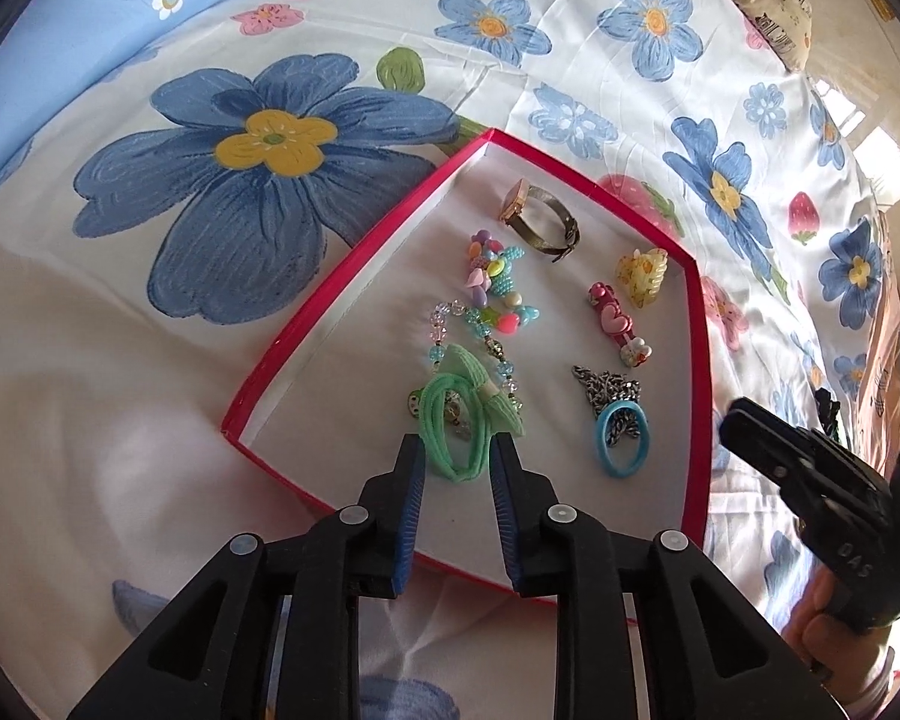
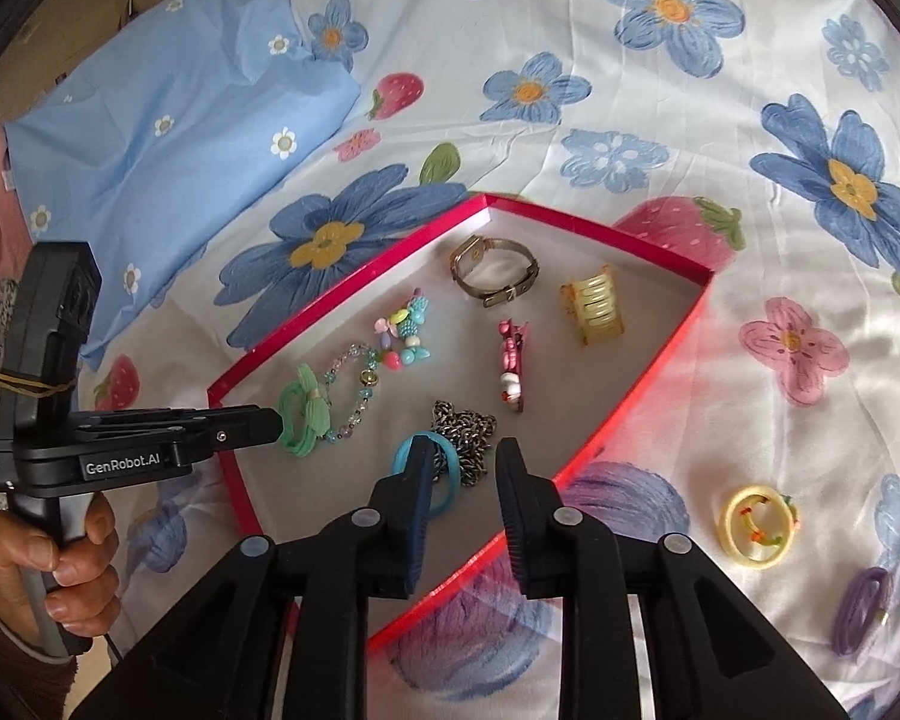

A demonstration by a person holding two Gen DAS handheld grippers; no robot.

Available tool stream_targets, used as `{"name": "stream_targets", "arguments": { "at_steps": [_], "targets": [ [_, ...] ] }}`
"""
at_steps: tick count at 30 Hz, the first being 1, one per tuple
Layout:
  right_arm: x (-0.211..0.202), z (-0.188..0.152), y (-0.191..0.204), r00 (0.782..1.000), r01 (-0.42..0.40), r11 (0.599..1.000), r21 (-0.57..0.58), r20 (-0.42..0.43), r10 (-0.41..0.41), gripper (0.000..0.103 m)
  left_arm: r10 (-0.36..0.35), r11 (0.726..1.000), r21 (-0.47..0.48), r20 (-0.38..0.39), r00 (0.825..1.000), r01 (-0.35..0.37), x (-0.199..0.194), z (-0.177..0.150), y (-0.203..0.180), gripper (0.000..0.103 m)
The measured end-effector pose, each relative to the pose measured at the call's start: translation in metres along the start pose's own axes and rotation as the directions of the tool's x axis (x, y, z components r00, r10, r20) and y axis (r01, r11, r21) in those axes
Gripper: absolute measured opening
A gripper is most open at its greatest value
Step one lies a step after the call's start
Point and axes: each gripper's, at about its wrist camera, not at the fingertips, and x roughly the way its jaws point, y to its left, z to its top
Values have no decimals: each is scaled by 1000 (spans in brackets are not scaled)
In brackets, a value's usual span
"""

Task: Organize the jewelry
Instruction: 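Move both tools back toward the purple bow tie and gold ring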

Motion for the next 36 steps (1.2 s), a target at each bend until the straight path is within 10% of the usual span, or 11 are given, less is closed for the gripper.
{"name": "stream_targets", "arguments": {
  "at_steps": [36],
  "targets": [
    [-135, -106, -125, 967, 220, 935, 278, 61, -245, 38, -131, 961, 239, -57, 990, 141, 6, -19, -126, 29]
  ]
}}
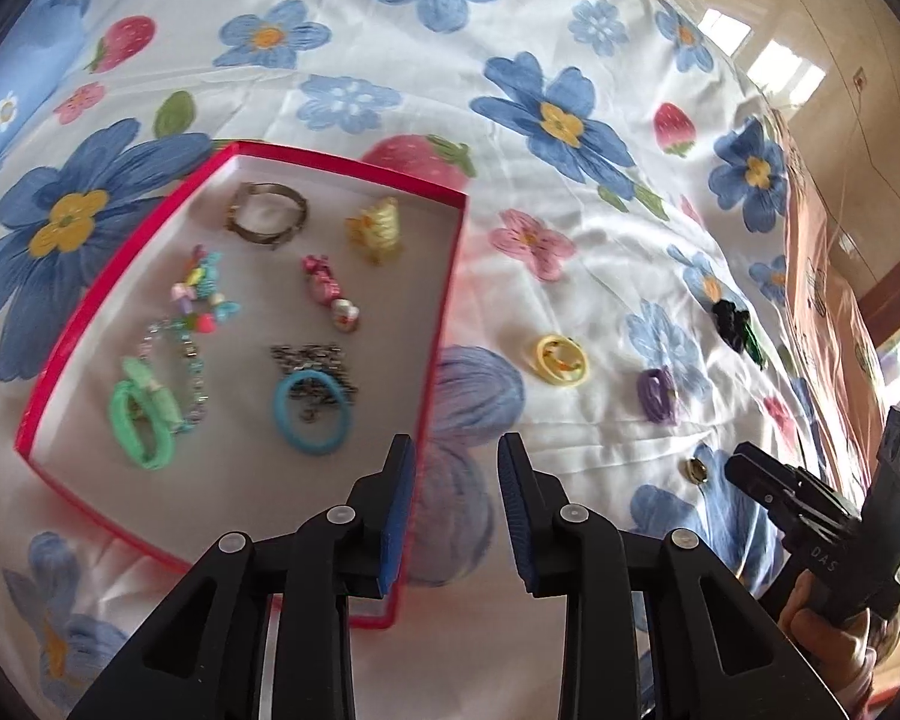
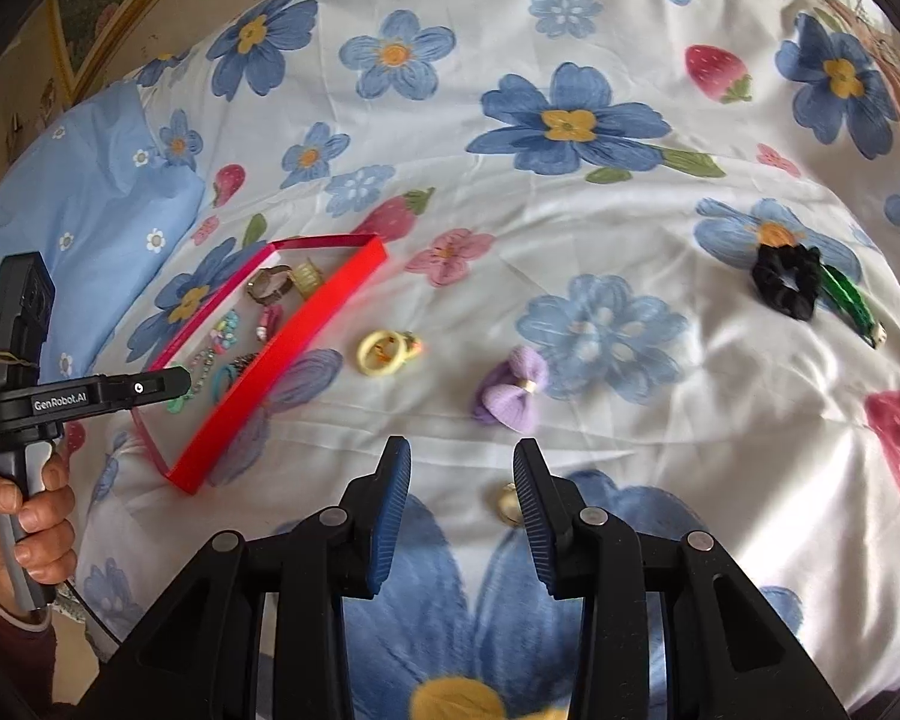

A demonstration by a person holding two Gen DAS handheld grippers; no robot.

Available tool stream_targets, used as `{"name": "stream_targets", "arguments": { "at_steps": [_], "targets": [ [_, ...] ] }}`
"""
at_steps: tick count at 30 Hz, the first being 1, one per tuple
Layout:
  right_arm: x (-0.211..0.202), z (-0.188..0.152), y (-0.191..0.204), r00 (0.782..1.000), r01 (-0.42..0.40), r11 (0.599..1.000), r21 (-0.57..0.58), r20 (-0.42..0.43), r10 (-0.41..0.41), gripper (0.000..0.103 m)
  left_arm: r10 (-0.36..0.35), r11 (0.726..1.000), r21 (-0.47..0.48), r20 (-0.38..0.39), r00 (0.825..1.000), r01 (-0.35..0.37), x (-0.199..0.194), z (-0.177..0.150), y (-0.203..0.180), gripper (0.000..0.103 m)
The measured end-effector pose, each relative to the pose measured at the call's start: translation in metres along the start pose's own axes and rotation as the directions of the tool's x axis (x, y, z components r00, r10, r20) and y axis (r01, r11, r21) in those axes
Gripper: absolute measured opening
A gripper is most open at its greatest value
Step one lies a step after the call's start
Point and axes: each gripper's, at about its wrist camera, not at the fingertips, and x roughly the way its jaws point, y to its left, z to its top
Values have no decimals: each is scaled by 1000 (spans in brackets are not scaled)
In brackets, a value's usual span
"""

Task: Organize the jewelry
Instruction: 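Move both tools back toward the purple bow tie and gold ring, then grasp the purple bow hair tie with the left tool while the right tool grasps the gold ring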

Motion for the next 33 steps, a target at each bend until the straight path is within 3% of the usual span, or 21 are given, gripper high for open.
{"name": "stream_targets", "arguments": {
  "at_steps": [11, 12, 13, 19, 24, 26, 30, 31, 32, 33],
  "targets": [
    [32, -18, -9, 997, 25, 999, -24, -66, -27, 36, -12, 996, 91, -52, 999, 17, 38, 10, -48, 34],
    [33, -18, -9, 997, 31, 999, -30, -64, -32, 34, -13, 994, 105, -56, 998, 19, 42, 11, -54, 35],
    [33, -18, -10, 997, 42, 999, -35, -61, -44, 23, -14, 993, 115, -60, 998, 21, 45, 11, -58, 35],
    [15, -11, -33, 999, 40, 999, 35, -11, -39, 23, -39, 981, 186, -105, 994, 58, 80, 19, -95, 37],
    [-10, -6, -58, 996, 68, 992, 104, 48, -73, 23, -72, 968, 231, -130, 989, 100, 112, 27, -129, 52],
    [-16, -4, -68, 995, 75, 989, 127, 60, -83, 23, -76, 963, 246, -140, 987, 109, 130, 31, -142, 52],
    [-19, -4, -79, 995, 73, 984, 161, 62, -84, 23, -60, 959, 264, -168, 984, 104, 165, 34, -156, 46],
    [-18, -4, -81, 995, 71, 983, 167, 62, -82, 23, -51, 958, 271, -173, 984, 98, 172, 35, -158, 39],
    [-18, -4, -81, 995, 69, 983, 169, 62, -80, 23, -43, 956, 280, -178, 983, 93, 178, 34, -159, 20],
    [-18, -4, -81, 995, 67, 983, 171, 61, -78, 23, -41, 954, 284, -181, 983, 92, 182, 34, -161, 15]
  ]
}}
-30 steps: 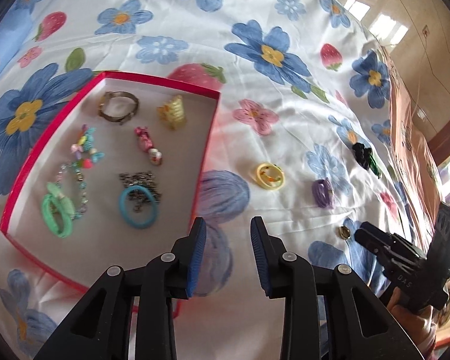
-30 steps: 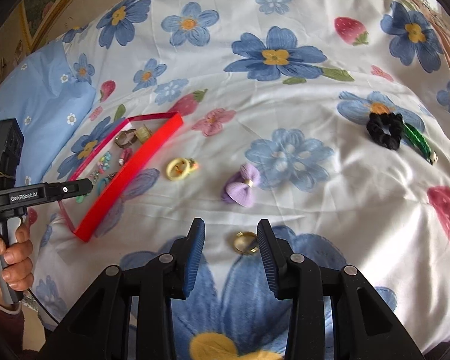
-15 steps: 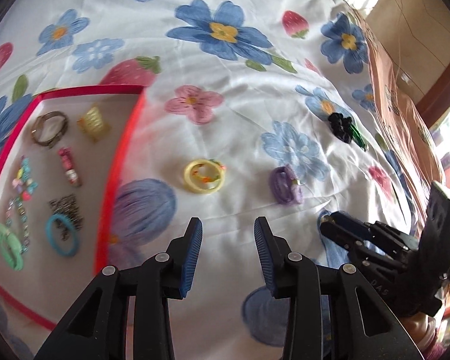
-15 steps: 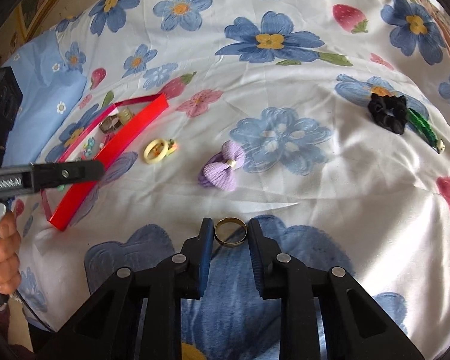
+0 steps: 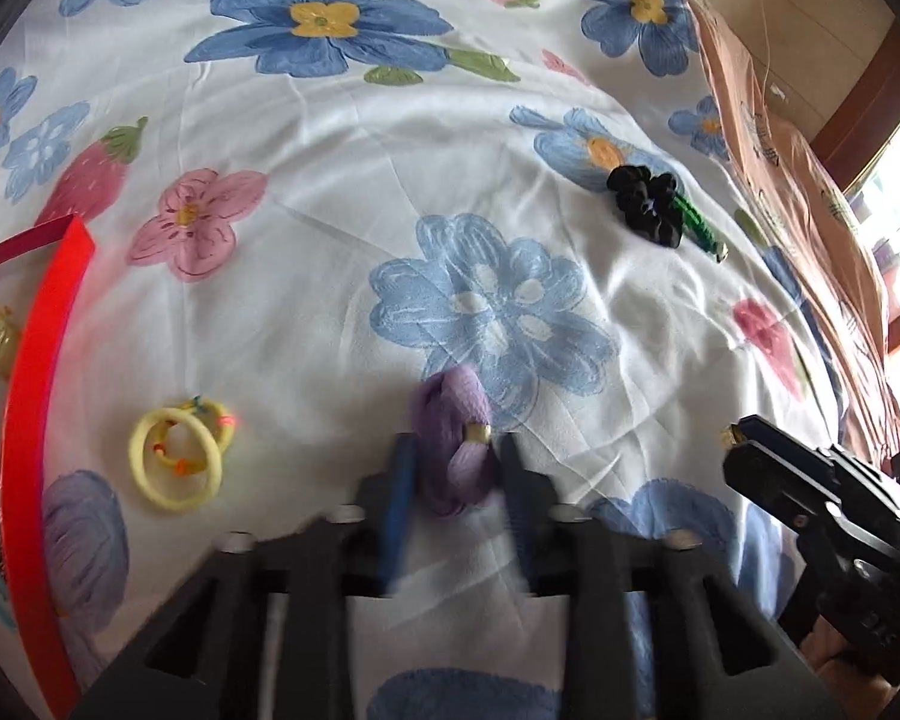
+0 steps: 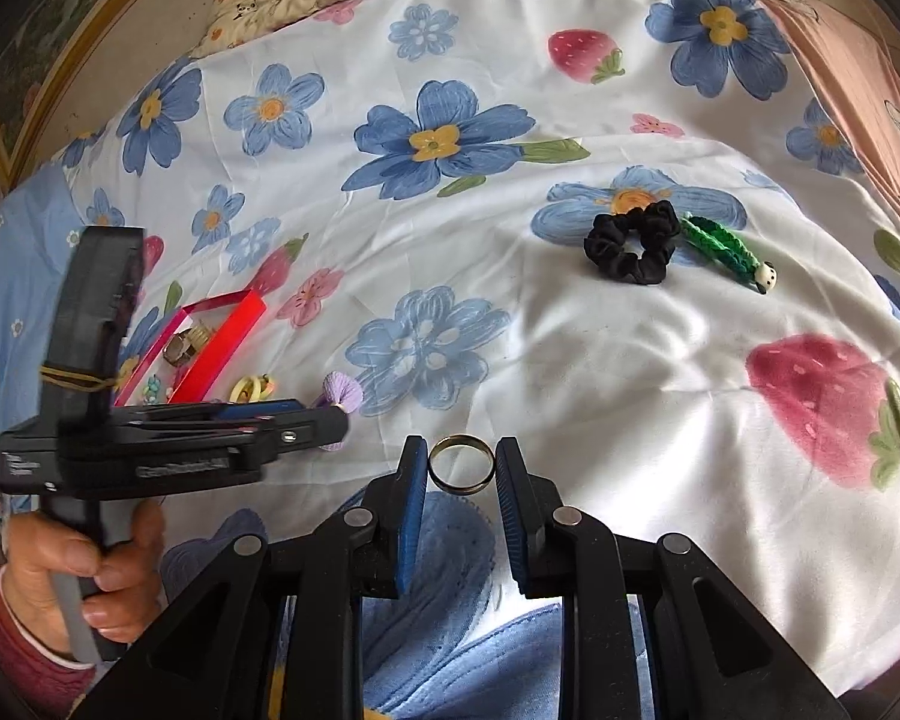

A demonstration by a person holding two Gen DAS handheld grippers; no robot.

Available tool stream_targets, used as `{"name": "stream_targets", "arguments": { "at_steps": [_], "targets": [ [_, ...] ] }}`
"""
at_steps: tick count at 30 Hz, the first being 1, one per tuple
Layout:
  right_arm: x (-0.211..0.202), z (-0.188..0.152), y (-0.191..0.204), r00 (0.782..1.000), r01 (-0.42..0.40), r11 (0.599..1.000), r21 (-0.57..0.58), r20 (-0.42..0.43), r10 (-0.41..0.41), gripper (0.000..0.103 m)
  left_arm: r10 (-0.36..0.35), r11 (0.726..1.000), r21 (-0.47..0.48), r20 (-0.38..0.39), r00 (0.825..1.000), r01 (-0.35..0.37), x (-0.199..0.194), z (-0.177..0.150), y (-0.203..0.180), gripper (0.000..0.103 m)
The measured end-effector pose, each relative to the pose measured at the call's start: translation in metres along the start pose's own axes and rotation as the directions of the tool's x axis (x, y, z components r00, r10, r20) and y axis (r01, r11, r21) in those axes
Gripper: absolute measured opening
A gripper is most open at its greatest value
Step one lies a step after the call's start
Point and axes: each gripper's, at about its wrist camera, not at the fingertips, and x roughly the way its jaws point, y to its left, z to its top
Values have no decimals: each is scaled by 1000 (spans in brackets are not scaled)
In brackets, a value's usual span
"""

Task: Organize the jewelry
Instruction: 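Grasp the purple bow hair tie with the left tool while the right tool grasps the gold ring, then carry both items into the red box and open both tools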

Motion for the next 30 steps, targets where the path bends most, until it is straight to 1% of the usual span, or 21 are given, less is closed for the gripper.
{"name": "stream_targets", "arguments": {
  "at_steps": [2, 5, 12, 21, 30],
  "targets": [
    [0, 0, 0, 1000, -8, 1000, 2, -1, 8, 23, -5, 1000, 6, 11, 1000, 5, 0, 0, 0, 12],
    [0, 0, 2, 1000, -21, 1000, 0, -1, 21, 23, -10, 1000, 5, 30, 1000, 10, -8, -6, 2, 11],
    [1, -1, 20, 998, -64, 998, -22, -7, 64, 23, -24, 999, -40, 65, 998, 26, -51, -33, 21, 11],
    [9, -5, 59, 991, -134, 988, -81, -35, 131, 23, -5, 993, -119, 115, 993, 19, -113, -72, 56, 11],
    [19, -13, 106, 979, -198, 967, -160, -80, 187, 23, 20, 981, -196, 139, 990, 8, -148, -105, 87, 11]
  ]
}}
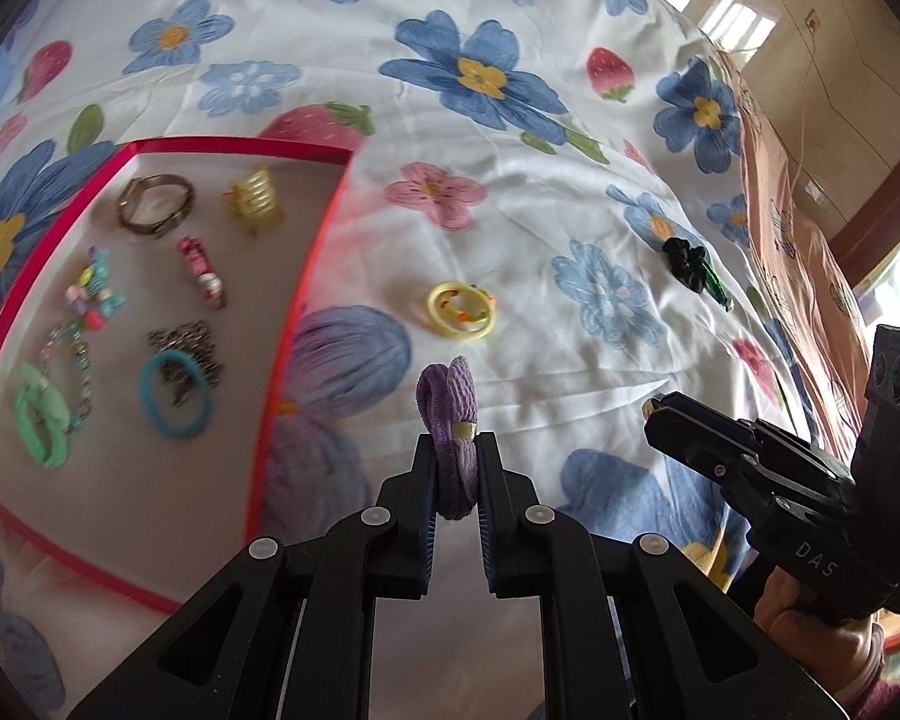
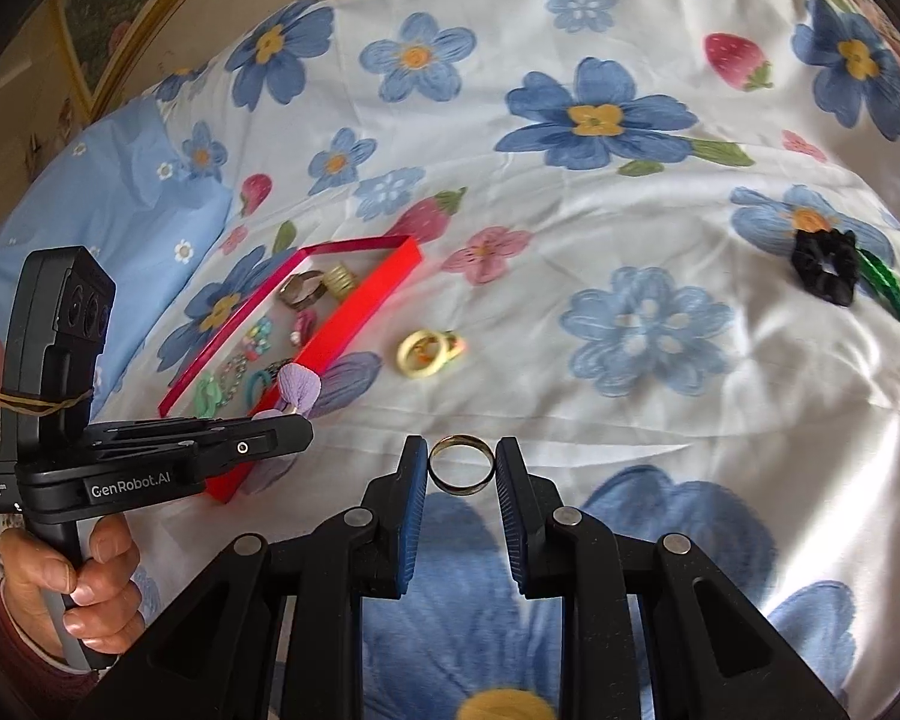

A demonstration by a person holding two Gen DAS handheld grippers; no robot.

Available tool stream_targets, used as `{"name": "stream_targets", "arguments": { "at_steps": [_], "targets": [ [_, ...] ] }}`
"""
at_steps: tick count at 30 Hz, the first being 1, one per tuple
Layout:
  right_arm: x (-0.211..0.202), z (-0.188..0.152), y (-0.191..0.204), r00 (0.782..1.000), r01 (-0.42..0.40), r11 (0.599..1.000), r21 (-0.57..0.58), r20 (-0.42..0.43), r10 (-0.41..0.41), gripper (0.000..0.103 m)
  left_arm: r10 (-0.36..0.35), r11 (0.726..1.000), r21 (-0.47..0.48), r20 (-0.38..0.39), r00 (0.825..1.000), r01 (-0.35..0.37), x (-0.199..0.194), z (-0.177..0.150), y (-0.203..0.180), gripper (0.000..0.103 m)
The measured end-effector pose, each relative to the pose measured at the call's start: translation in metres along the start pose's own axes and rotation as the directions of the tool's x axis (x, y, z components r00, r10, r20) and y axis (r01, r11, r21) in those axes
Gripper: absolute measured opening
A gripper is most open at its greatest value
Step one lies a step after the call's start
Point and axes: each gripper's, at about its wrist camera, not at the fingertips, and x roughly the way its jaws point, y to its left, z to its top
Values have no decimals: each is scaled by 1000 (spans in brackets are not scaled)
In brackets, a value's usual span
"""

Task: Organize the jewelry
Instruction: 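Carry both items into the red box and open both tools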

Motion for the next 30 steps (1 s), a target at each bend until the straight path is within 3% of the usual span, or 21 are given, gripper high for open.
{"name": "stream_targets", "arguments": {
  "at_steps": [16, 30],
  "targets": [
    [34, 9, 74, 994, -98, 987, -131, -59, 90, 23, 55, 991, -129, 71, 996, -46, -63, -27, 63, 11],
    [70, 18, 135, 980, -184, 957, -223, -120, 161, 23, 142, 956, -270, 97, 985, -111, -100, -41, 126, 11]
  ]
}}
